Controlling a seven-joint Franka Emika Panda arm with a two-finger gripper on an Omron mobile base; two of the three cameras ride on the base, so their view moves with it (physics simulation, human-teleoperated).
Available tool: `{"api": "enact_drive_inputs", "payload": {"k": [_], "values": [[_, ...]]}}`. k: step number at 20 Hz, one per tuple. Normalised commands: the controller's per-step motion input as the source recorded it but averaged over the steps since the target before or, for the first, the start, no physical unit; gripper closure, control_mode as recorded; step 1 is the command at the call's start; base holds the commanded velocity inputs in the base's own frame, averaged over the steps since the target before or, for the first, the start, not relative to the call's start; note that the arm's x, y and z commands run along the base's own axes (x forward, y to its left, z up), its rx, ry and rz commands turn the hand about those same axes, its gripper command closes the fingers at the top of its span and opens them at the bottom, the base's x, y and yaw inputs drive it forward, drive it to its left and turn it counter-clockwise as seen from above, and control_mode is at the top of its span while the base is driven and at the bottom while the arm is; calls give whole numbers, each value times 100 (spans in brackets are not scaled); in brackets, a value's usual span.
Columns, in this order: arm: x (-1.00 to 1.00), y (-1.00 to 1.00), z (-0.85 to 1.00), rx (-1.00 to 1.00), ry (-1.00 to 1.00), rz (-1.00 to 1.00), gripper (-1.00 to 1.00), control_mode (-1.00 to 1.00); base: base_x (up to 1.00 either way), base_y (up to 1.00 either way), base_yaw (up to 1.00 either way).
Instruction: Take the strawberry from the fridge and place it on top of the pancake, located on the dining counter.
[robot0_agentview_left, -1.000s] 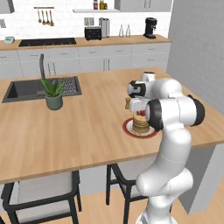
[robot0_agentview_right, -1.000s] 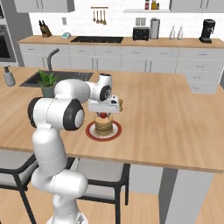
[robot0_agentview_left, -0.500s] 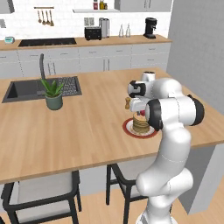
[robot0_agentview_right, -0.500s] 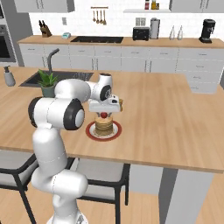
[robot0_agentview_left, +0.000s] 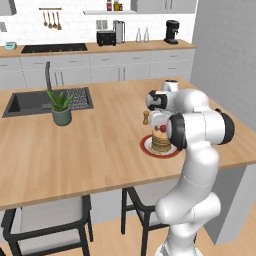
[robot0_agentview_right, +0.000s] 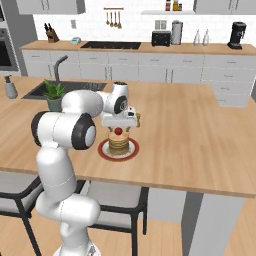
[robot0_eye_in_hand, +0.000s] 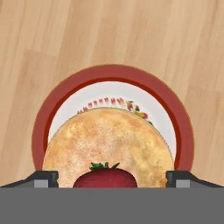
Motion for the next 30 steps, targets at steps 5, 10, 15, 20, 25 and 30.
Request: {"api": "enact_drive_inputs", "payload": {"k": [5,10,15,20,25,30], "values": [[-4,0,67,-4,0,0,-100,-100,0,0,0],[-72,0,68,0,-5,-1,-100,-100,0,0,0],[-100,4,43,6,0,-7,-100,-100,0,0,0],[-100,36,33,5,0,-6,-100,-100,0,0,0],[-100,94,4,-3,-5,-2,-100,-100,0,0,0],[-100,100,0,-12,-11,0,-100,-100,0,0,0]]}}
